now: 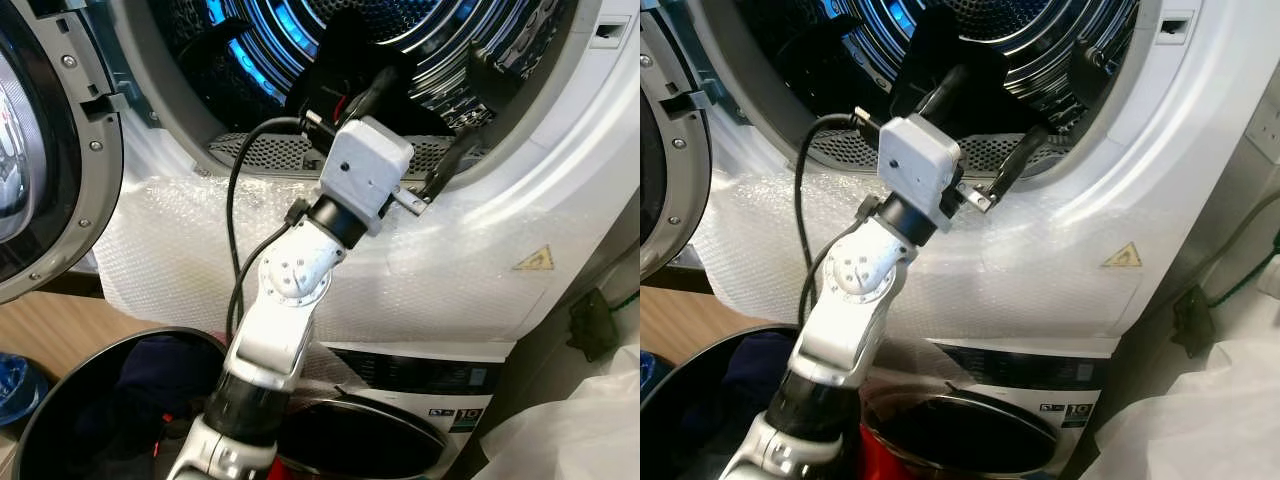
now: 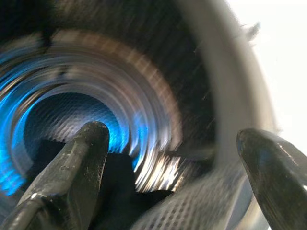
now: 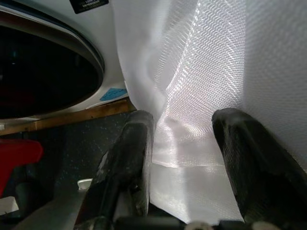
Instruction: Clothes washing
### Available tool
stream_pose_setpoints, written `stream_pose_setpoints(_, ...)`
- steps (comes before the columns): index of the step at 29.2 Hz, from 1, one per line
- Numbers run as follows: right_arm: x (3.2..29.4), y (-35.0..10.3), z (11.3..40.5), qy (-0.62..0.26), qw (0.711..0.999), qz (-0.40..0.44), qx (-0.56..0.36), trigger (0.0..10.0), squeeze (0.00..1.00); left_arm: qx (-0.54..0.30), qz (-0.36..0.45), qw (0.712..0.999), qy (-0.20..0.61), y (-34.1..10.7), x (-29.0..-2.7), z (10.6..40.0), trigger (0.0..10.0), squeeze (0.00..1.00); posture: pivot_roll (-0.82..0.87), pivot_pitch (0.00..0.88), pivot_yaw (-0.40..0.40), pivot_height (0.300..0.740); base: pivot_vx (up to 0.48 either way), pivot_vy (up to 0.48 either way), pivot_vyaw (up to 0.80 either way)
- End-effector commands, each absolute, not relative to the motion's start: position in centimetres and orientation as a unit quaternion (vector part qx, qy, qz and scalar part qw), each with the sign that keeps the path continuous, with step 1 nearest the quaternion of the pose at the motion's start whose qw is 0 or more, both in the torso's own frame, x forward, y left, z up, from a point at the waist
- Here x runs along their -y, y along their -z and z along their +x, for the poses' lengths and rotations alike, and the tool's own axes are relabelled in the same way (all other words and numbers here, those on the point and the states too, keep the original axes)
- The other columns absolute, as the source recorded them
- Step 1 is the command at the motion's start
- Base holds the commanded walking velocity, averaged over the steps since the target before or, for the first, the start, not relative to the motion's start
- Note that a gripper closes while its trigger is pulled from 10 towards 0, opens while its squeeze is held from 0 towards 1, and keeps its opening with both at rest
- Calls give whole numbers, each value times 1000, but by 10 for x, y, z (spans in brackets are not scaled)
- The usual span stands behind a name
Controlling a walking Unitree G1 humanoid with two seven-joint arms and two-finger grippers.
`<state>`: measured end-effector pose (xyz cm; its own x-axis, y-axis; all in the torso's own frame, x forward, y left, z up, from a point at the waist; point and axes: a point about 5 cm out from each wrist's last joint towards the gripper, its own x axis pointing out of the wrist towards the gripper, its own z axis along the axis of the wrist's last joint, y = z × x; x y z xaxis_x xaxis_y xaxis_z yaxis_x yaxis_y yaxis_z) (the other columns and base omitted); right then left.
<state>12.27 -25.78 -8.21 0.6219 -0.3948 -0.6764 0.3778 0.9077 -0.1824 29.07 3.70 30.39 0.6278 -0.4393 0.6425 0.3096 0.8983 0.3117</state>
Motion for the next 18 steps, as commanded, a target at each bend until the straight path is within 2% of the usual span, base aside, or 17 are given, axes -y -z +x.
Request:
stream_pose_setpoints(1,254,85,119,211,896,-8,-391,10000,0,353,48,917,178,-307,-37,288,10000,0,-56,0,76,740,0,0,0)
stream_pose_setpoints(3,254,85,120,209,896,-9,-391,10000,0,302,21,935,184,-298,-42,300,10000,0,-47,0,69,740,0,0,0)
stream_pose_setpoints(11,254,83,127,204,900,-12,-386,10000,0,261,8,947,186,-299,-50,305,10000,0,-47,0,68,740,0,0,0)
stream_pose_setpoints(14,255,83,127,205,900,-12,-385,10000,0,217,-50,955,197,-298,-49,309,10000,0,-50,0,68,740,0,0,0)
stream_pose_setpoints(18,255,83,127,205,900,-12,-385,10000,0,208,-85,956,189,-305,-55,318,10000,0,-56,0,69,740,0,0,0)
